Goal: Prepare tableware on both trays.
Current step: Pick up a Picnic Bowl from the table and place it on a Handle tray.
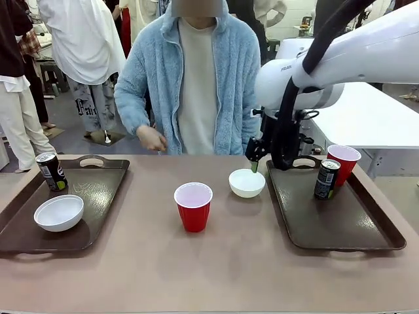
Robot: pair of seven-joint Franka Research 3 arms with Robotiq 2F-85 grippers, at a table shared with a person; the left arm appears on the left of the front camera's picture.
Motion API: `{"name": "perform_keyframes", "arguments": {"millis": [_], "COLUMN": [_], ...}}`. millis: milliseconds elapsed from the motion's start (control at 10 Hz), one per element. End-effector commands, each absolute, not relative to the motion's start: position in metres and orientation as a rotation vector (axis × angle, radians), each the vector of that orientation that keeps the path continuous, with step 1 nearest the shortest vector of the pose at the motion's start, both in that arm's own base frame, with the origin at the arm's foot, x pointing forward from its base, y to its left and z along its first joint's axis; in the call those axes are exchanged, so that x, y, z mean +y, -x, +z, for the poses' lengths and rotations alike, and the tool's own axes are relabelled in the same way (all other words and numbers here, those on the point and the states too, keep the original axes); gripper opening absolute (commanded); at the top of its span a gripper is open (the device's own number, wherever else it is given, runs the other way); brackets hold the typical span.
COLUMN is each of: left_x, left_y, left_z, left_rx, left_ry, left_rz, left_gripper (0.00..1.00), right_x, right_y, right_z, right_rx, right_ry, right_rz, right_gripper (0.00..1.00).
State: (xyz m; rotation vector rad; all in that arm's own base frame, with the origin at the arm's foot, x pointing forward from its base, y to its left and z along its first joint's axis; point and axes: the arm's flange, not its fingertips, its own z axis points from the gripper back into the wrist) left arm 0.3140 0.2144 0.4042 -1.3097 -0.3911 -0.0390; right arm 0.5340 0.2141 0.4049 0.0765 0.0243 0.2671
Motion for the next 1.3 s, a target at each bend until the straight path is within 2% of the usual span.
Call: {"name": "perform_keyframes", "arguments": {"millis": [0,600,1200], "left_x": [0.215,0.215,0.215], "left_y": [-0.314,-0.314,-0.314], "left_z": [0.407,0.407,0.407], "left_rx": [-0.404,-0.404,-0.404], "left_ry": [1.323,1.323,1.323], "left_rz": [-0.038,-0.038,-0.038], "left_gripper": [0.92,0.92,0.92], "right_x": [0.222,0.221,0.222], "right_y": [-0.547,-0.552,-0.579], "right_z": [0.397,0.388,0.357], "right_rx": [0.022,-0.054,-0.036], "right_ry": [-0.037,-0.045,-0.059], "right_rz": [0.293,0.316,0.316], "right_gripper": [1.00,1.00,1.00]}}
